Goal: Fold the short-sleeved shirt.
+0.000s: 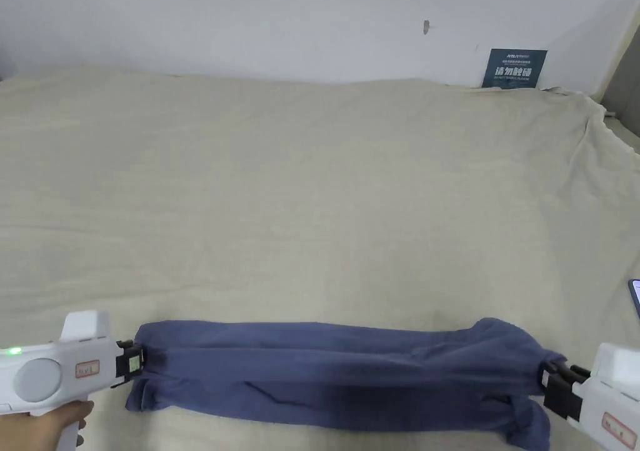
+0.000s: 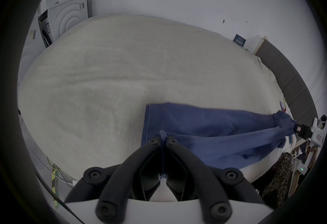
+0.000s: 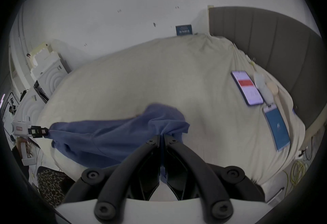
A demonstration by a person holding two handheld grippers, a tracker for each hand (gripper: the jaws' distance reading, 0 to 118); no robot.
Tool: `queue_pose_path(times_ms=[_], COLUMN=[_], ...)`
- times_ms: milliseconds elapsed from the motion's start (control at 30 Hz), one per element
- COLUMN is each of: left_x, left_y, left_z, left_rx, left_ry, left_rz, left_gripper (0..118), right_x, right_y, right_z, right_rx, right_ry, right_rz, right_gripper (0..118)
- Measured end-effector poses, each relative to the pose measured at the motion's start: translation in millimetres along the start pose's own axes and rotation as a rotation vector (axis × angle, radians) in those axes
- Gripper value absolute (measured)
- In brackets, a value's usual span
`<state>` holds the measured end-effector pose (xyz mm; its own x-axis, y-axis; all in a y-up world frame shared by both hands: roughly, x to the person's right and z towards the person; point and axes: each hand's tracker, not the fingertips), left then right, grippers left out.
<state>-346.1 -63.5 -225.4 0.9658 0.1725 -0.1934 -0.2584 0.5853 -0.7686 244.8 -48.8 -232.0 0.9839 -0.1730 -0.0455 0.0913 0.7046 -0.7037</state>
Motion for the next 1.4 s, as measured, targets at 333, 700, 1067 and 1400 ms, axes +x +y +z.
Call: queue_pose_path(times_ms=[333, 700, 1067, 1400], left_x=[-10, -8, 37, 93], left_y=[-29, -22, 35, 37], left_z=[-33, -30, 53, 84], left_rx=[-0.052, -0.082, 0.278, 0.621], left_ry=[0.047, 0.046, 0.002, 0.069], left_rz=[-0.069, -0.01, -0.01, -0.119], left_gripper=[2, 46, 105, 77], right_x=[9, -11, -54, -94], right_y=[-46, -42, 48, 68], right_z=[-38, -30, 51, 70], right_rx=[-0.135, -0.133, 0.323, 0.591], right_ry=[-0.103, -0.116, -0.023, -0.124], right_rz=[-0.062, -0.058, 0.05, 0.203], right_gripper=[2, 51, 77, 75])
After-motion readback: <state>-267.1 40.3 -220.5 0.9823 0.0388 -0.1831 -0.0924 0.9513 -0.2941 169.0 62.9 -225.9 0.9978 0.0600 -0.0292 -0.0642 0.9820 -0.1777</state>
